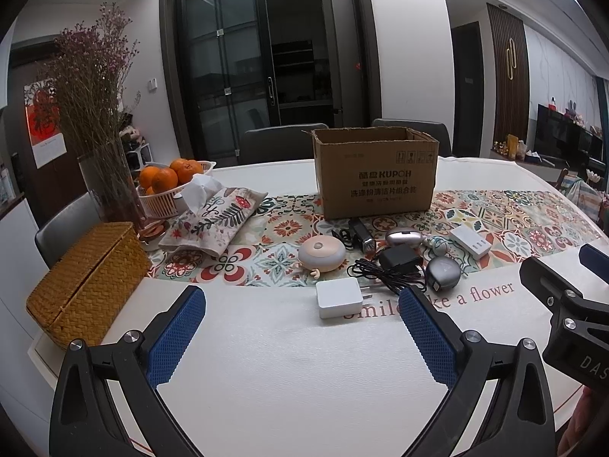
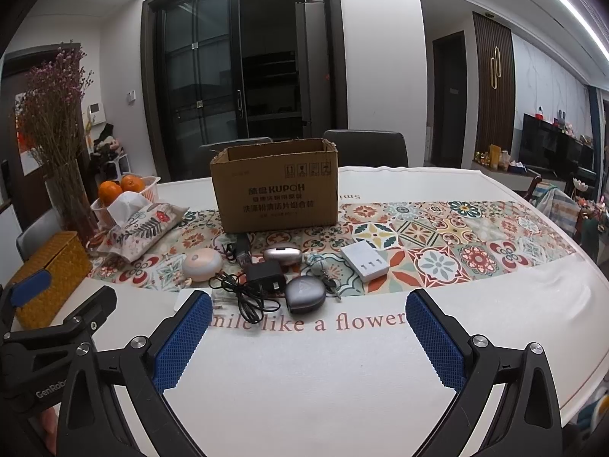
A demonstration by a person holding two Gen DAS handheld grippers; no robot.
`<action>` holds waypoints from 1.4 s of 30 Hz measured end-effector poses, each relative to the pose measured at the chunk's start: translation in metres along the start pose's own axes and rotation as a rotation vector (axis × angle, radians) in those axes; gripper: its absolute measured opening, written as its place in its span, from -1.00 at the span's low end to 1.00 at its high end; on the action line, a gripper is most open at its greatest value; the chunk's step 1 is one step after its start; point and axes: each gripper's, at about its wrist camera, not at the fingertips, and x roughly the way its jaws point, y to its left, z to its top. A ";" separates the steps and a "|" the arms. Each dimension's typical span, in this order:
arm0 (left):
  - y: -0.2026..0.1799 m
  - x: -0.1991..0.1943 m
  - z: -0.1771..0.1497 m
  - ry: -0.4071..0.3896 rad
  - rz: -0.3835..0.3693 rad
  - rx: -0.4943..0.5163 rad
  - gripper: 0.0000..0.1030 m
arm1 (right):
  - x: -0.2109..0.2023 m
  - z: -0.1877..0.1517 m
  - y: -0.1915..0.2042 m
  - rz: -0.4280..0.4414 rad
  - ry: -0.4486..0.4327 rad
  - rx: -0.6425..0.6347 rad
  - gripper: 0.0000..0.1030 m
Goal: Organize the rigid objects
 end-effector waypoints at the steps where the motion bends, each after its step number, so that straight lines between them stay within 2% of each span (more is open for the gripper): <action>1: 0.000 0.000 0.000 0.000 0.000 0.001 1.00 | 0.000 0.000 0.000 -0.001 0.000 -0.001 1.00; 25: -0.002 0.012 -0.003 0.036 -0.004 0.001 1.00 | 0.013 -0.004 -0.001 0.009 0.024 0.002 1.00; 32: -0.003 0.029 -0.007 0.079 -0.026 -0.010 1.00 | 0.026 -0.004 -0.003 0.018 0.055 0.005 1.00; 39: -0.006 0.061 -0.013 0.156 -0.097 -0.041 1.00 | 0.054 -0.005 -0.007 0.032 0.093 0.018 1.00; 42: -0.010 0.079 -0.013 0.194 -0.095 -0.051 1.00 | 0.069 -0.004 -0.007 0.038 0.113 0.008 1.00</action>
